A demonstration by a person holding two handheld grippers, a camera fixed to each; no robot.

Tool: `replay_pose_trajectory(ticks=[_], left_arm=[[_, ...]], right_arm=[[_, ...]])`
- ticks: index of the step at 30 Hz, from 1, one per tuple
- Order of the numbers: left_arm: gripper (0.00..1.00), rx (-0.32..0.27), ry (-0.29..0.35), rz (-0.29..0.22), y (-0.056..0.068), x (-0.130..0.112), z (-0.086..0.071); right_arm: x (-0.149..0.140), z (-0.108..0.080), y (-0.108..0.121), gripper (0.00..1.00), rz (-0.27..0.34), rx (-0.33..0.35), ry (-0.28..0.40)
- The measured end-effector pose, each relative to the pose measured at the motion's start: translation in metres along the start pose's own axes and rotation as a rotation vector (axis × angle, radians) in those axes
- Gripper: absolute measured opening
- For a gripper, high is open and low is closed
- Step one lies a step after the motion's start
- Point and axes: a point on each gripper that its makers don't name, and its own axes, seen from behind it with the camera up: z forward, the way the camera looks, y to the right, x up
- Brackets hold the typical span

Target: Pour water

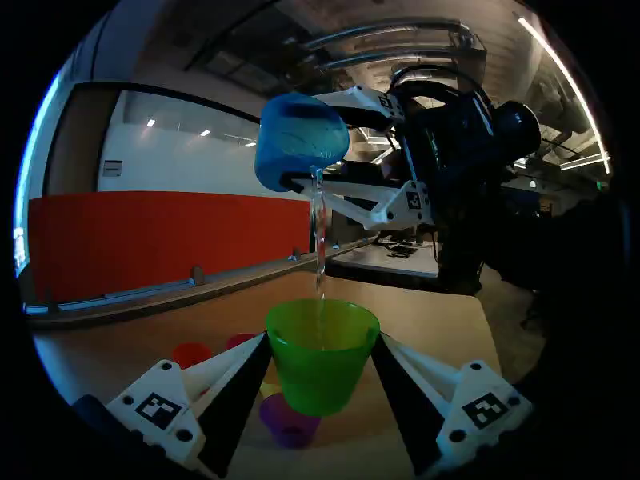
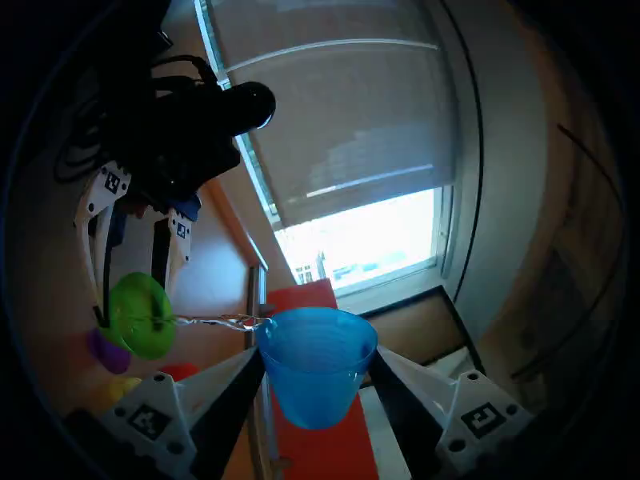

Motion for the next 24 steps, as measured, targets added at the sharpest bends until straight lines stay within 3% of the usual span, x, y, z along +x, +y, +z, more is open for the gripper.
replay_pose_trajectory(ticks=[24], left_arm=[[0.86,0.002,0.002,-0.002,-0.0019,-0.0016,-0.0009]], right_arm=[[0.002,0.0015,0.0078,0.89,-0.066,-0.012,0.004]])
